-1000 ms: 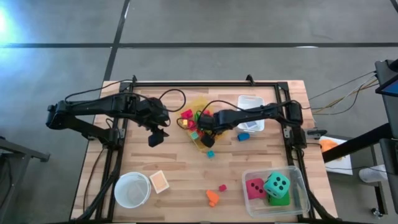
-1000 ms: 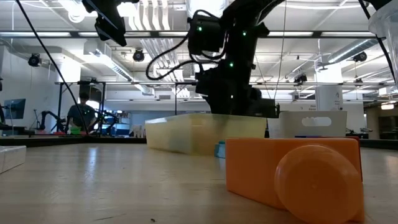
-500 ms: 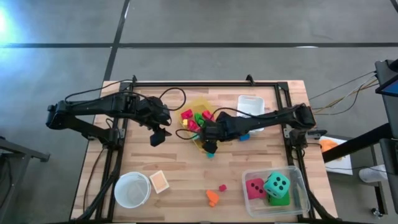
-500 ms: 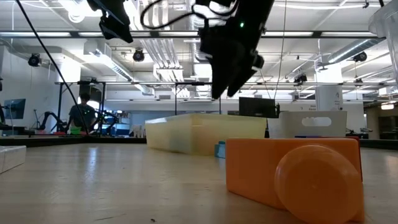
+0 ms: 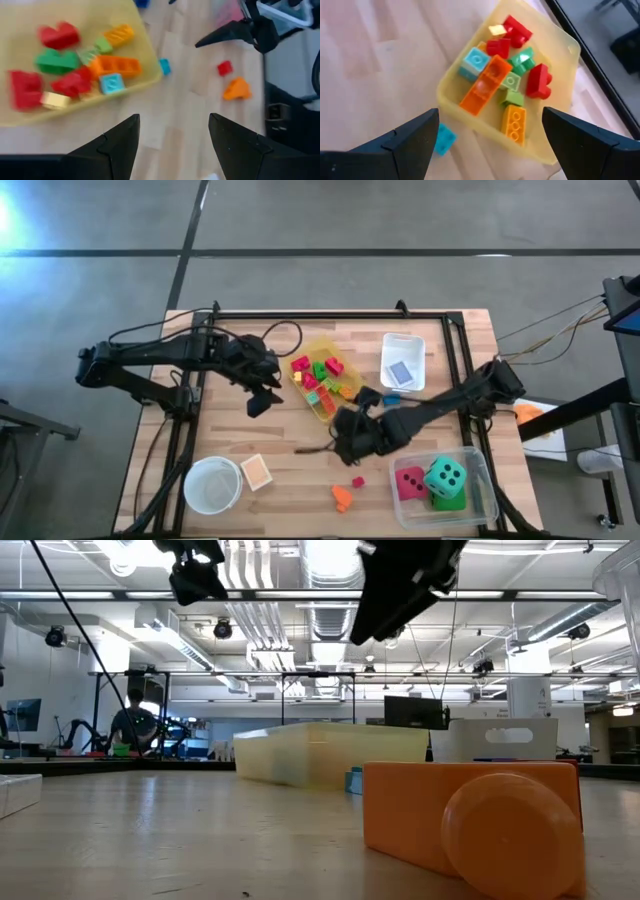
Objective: Pick & Place Toys
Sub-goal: Put the yellow deck of cards into the white bin
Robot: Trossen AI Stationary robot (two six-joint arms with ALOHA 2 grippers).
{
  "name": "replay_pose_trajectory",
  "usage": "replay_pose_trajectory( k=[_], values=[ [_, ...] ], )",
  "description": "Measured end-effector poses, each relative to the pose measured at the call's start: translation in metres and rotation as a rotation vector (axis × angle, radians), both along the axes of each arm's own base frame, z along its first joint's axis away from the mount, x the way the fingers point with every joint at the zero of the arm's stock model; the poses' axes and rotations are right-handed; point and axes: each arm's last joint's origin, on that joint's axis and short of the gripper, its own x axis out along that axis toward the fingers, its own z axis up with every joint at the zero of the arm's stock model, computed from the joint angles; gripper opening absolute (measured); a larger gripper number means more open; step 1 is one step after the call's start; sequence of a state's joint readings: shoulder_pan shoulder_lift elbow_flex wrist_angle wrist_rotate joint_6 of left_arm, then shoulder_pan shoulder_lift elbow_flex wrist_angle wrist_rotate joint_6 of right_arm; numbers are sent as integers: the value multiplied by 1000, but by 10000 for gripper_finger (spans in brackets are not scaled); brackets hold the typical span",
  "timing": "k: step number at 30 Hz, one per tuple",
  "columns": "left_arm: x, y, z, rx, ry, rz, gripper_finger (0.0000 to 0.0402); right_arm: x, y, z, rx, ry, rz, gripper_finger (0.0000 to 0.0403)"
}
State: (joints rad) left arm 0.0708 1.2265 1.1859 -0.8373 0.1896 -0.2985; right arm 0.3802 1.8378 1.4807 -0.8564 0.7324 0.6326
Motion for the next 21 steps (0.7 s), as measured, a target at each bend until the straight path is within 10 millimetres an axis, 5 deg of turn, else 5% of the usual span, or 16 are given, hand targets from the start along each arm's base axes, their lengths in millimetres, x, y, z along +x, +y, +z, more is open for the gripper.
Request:
replay_pose_trajectory(
  k=[7,13,21],
  values=[
    [15,-3,-12,-130,39,-48,240,-14,30,-3,-41,-21,56,347],
    [30,-10,-28,-199,90,-166,240,-19,35,0,-70,-24,76,347],
    [36,-77,-51,158,139,-526,238,-23,33,3,-92,-5,85,347]
  ],
)
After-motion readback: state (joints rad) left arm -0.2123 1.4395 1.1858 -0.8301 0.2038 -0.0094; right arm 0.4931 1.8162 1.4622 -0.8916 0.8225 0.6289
